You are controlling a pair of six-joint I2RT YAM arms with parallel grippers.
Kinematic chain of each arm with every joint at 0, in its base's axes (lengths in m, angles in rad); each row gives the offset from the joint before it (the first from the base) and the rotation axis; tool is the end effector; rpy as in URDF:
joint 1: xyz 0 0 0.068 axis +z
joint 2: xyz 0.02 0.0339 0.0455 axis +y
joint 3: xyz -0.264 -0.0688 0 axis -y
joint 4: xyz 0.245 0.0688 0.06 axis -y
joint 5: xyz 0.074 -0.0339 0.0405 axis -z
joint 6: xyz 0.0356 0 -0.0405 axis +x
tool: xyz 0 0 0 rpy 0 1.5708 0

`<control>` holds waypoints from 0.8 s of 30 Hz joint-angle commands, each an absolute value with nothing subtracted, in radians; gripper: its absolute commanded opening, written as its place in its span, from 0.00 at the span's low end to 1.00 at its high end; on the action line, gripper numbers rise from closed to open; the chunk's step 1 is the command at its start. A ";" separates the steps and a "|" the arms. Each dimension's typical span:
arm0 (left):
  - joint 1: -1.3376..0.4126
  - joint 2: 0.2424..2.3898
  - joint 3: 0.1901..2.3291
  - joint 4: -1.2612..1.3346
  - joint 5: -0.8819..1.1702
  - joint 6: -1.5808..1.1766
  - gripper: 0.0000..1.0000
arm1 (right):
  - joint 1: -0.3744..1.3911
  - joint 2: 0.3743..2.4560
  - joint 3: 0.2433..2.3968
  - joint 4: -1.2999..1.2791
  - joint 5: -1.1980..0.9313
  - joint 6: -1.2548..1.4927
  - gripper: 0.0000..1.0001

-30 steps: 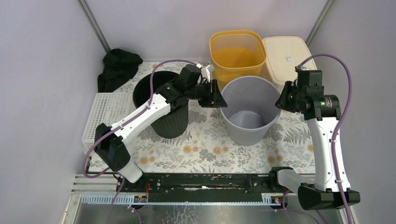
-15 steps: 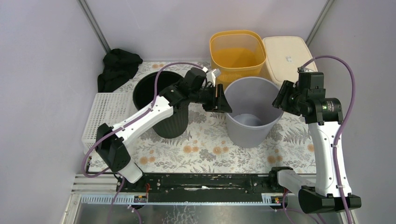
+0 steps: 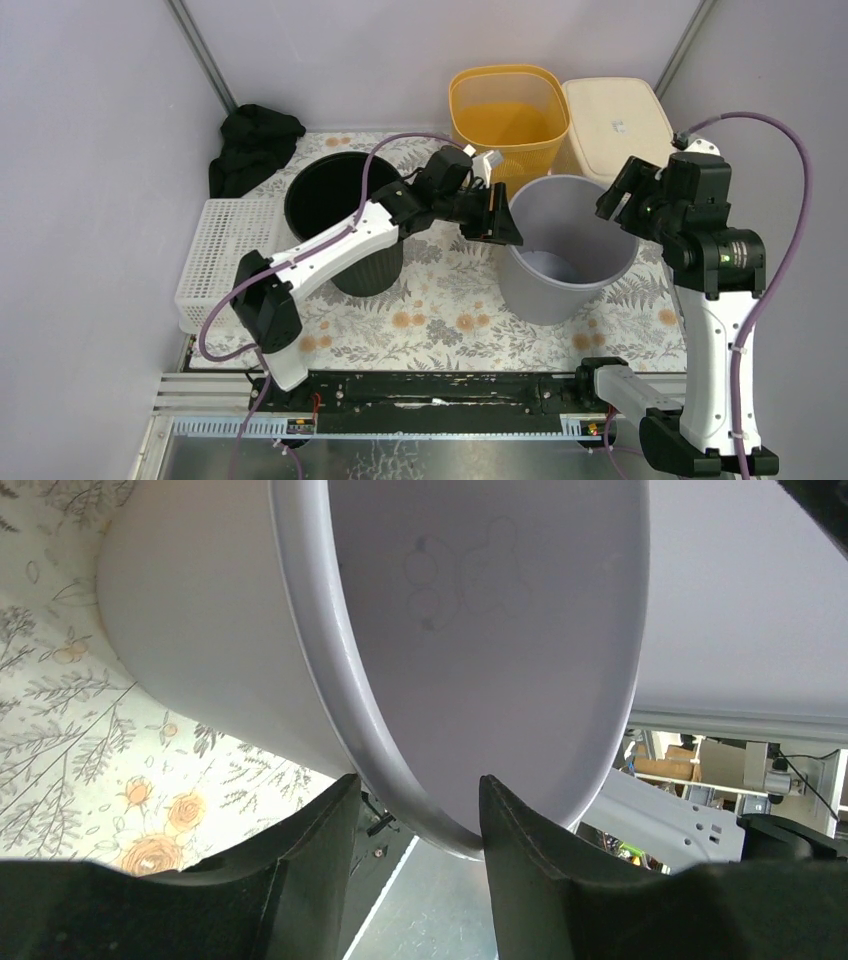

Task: Turn the large container upside down

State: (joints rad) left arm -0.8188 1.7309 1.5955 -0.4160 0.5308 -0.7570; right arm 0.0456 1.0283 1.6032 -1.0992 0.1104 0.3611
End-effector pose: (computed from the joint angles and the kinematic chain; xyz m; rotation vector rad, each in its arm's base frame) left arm 0.2615 -0.3060 0.3457 0.4374 2.3812 -1.4073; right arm 0.1514 0.0030 0.4684 0.3947 2.0567 0.1306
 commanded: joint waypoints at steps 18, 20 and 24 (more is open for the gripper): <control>-0.930 2.081 1.851 -0.088 0.516 -0.849 0.53 | 0.052 0.981 1.622 -0.992 -0.054 0.428 0.78; -0.931 2.109 1.892 -0.089 0.530 -0.851 0.53 | 0.052 0.986 1.637 -0.995 -0.053 0.428 0.78; -0.931 2.102 1.913 -0.103 0.541 -0.839 0.57 | 0.051 0.989 1.646 -0.998 -0.053 0.426 0.78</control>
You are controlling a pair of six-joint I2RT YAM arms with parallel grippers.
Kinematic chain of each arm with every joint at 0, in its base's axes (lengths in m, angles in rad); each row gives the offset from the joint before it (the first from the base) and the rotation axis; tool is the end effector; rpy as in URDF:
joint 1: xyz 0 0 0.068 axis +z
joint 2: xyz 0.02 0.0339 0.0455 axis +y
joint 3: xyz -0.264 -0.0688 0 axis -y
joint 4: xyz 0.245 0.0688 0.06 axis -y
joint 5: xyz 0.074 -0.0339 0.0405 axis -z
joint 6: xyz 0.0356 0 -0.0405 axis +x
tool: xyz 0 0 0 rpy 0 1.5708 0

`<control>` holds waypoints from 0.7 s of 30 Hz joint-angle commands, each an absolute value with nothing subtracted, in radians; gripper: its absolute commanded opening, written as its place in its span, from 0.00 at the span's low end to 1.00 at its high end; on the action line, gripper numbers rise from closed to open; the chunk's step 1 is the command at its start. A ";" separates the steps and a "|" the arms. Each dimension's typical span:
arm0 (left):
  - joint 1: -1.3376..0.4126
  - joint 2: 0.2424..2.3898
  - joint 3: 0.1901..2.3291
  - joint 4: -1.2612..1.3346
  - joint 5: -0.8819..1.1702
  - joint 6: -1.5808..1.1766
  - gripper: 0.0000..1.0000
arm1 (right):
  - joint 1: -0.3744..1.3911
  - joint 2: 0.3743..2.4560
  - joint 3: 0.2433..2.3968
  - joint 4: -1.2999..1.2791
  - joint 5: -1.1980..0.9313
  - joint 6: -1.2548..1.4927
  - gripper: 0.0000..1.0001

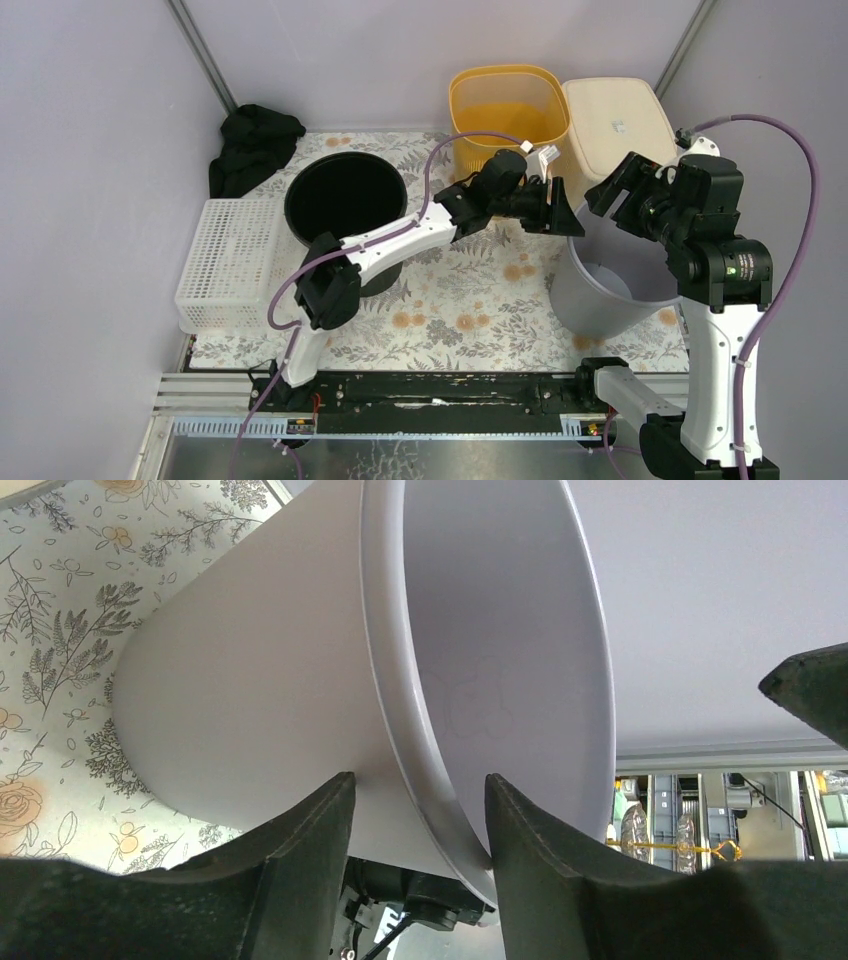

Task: Turn the large container upside down

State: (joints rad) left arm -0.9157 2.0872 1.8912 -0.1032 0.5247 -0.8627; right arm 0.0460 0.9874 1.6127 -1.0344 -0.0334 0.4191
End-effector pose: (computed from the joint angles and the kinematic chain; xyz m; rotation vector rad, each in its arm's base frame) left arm 0.2920 -0.4093 0.3233 0.4881 2.1609 -1.6131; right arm 0.1384 0.0076 0.4823 0.3485 1.9643 0.3342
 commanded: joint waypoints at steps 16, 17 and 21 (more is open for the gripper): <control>-0.931 1.926 1.815 -0.205 0.476 -0.736 1.00 | 0.052 0.979 1.633 -0.982 -0.076 0.433 0.78; -0.930 1.920 1.810 -0.211 0.467 -0.732 1.00 | 0.052 0.979 1.633 -0.982 -0.078 0.433 0.78; -0.930 1.884 1.792 -0.244 0.424 -0.707 1.00 | 0.052 0.978 1.631 -0.976 -0.083 0.439 0.78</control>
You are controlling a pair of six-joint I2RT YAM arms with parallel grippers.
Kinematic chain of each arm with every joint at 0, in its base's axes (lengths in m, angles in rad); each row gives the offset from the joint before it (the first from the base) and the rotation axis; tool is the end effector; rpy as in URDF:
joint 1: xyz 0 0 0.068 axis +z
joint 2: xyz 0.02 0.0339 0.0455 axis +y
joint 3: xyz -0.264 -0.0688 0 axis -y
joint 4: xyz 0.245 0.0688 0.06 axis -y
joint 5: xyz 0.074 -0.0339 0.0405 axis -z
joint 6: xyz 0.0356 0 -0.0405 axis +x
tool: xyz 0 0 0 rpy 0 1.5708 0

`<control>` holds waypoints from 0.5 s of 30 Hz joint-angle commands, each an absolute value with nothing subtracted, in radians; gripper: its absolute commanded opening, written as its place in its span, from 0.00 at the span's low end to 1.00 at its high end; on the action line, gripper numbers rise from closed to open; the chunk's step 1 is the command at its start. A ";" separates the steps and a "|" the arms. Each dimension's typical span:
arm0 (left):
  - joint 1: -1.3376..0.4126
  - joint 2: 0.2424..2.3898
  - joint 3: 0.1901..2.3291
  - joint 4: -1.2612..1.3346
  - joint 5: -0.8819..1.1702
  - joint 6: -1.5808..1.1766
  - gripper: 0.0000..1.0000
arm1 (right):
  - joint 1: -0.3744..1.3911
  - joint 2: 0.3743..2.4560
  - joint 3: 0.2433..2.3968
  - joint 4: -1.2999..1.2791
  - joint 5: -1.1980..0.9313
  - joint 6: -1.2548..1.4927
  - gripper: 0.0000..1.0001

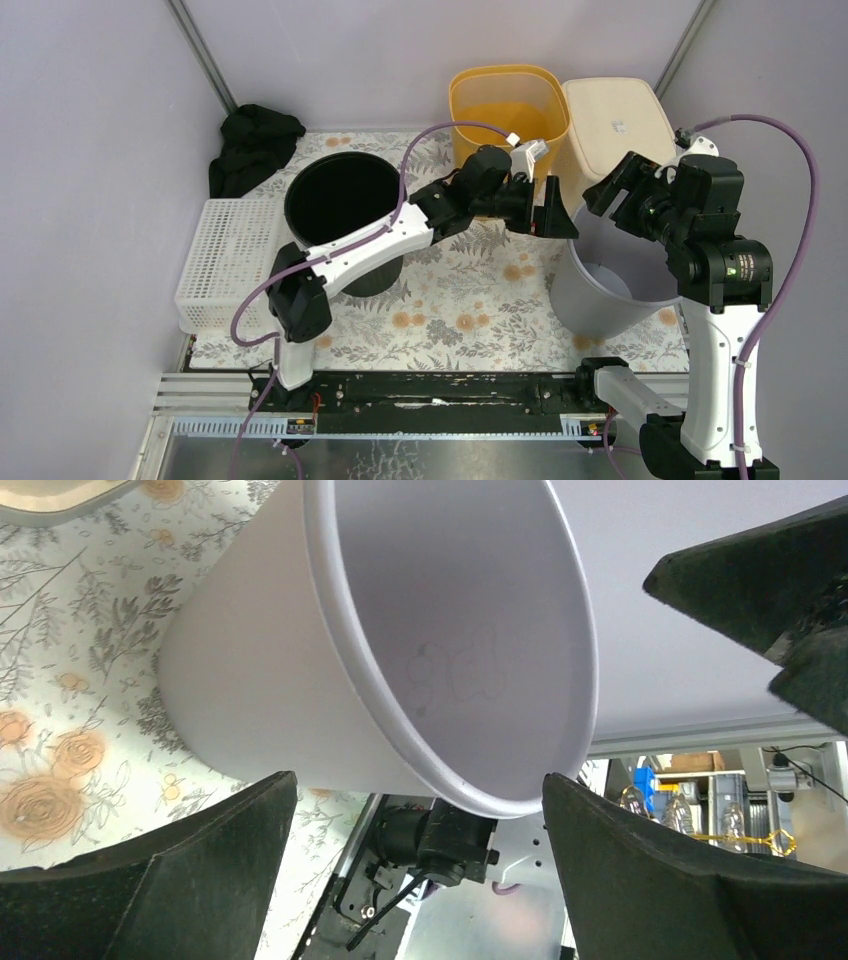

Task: Turn the large container upside down

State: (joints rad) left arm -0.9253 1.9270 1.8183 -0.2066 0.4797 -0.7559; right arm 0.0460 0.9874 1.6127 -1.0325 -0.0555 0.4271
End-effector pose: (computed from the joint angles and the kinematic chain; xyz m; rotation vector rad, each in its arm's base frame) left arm 0.2651 -0.3793 0.3613 0.5633 2.1146 -1.5164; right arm 0.1384 0.0083 0.4825 0.3421 1.9657 0.3613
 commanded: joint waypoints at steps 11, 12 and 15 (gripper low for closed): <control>-0.930 1.775 1.760 -0.363 0.290 -0.661 1.00 | 0.052 0.967 1.628 -0.949 -0.111 0.456 0.79; -0.930 1.765 1.753 -0.373 0.273 -0.658 1.00 | 0.052 0.964 1.629 -0.945 -0.120 0.457 0.79; -0.930 1.730 1.733 -0.398 0.239 -0.652 1.00 | 0.052 0.953 1.626 -0.920 -0.152 0.463 0.79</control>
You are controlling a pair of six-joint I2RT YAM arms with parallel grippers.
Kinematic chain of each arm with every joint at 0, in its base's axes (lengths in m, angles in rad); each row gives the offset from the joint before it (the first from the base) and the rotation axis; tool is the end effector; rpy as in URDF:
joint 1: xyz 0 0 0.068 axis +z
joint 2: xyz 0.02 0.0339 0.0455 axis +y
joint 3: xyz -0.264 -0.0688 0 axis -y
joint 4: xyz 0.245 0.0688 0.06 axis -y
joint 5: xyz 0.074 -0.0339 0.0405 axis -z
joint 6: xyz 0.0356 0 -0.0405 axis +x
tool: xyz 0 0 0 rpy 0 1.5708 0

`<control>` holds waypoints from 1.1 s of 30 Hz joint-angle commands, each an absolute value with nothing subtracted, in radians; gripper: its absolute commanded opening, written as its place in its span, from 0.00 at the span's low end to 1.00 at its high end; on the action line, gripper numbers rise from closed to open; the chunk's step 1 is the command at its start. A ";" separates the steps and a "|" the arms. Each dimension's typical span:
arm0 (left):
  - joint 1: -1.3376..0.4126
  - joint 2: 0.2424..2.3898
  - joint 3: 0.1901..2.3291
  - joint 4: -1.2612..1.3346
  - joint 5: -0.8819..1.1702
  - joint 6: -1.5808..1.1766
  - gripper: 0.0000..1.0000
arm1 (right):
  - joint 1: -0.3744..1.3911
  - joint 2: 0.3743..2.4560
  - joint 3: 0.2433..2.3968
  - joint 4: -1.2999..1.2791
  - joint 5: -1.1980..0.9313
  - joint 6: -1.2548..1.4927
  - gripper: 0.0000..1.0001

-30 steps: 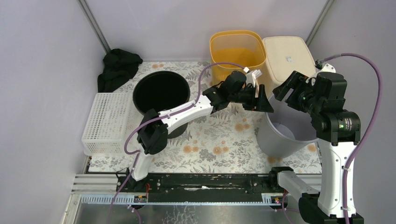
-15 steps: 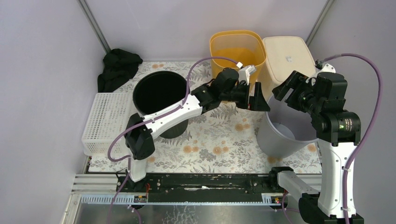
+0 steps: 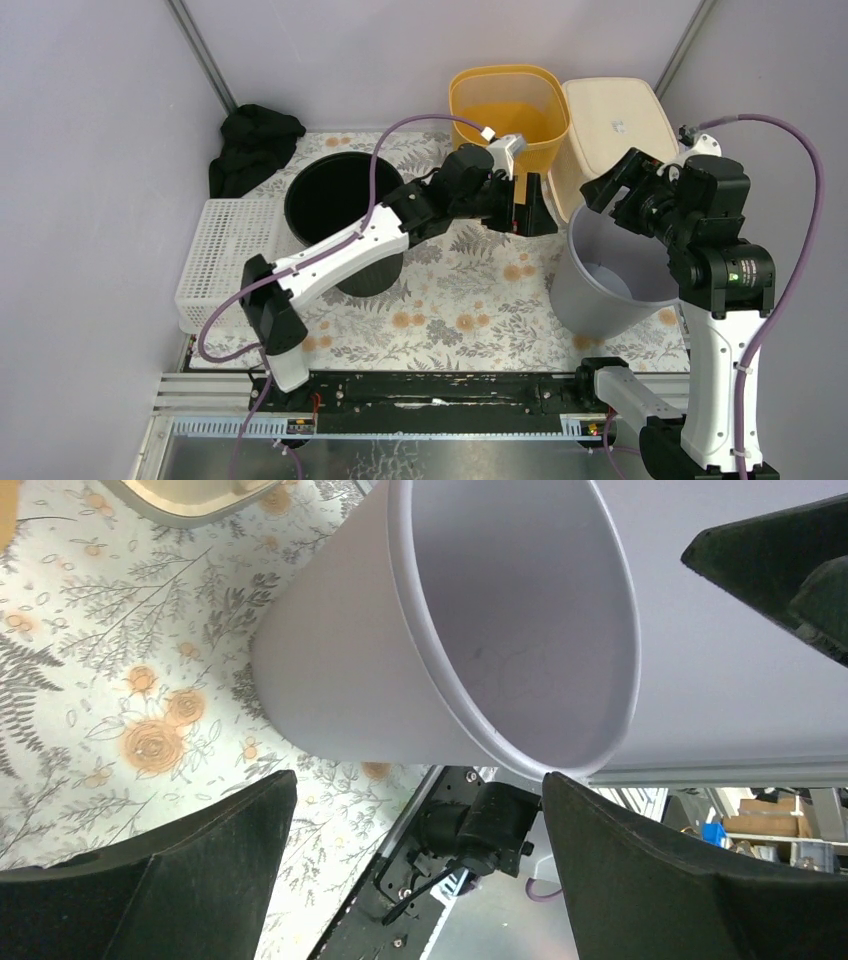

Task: Turn the large container upside down

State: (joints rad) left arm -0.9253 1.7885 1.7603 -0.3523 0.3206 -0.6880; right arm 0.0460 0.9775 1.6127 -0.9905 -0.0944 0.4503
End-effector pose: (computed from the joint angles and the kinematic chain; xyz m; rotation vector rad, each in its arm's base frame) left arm 0.2459 -0.3452 0.3843 0.4958 2.1399 -1.3116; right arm 0.1363 0.0096 0.4880 0.3282 1.9197 0.4217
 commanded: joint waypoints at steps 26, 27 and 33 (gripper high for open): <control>-0.930 1.221 1.458 -0.561 0.032 -0.664 1.00 | 0.052 0.975 1.595 -0.843 -0.244 0.522 0.80; -0.930 1.198 1.447 -0.573 0.014 -0.664 1.00 | 0.052 0.980 1.590 -0.835 -0.254 0.528 0.80; -0.931 1.086 1.481 -0.687 -0.108 -0.659 1.00 | 0.052 1.013 1.581 -0.790 -0.328 0.556 0.81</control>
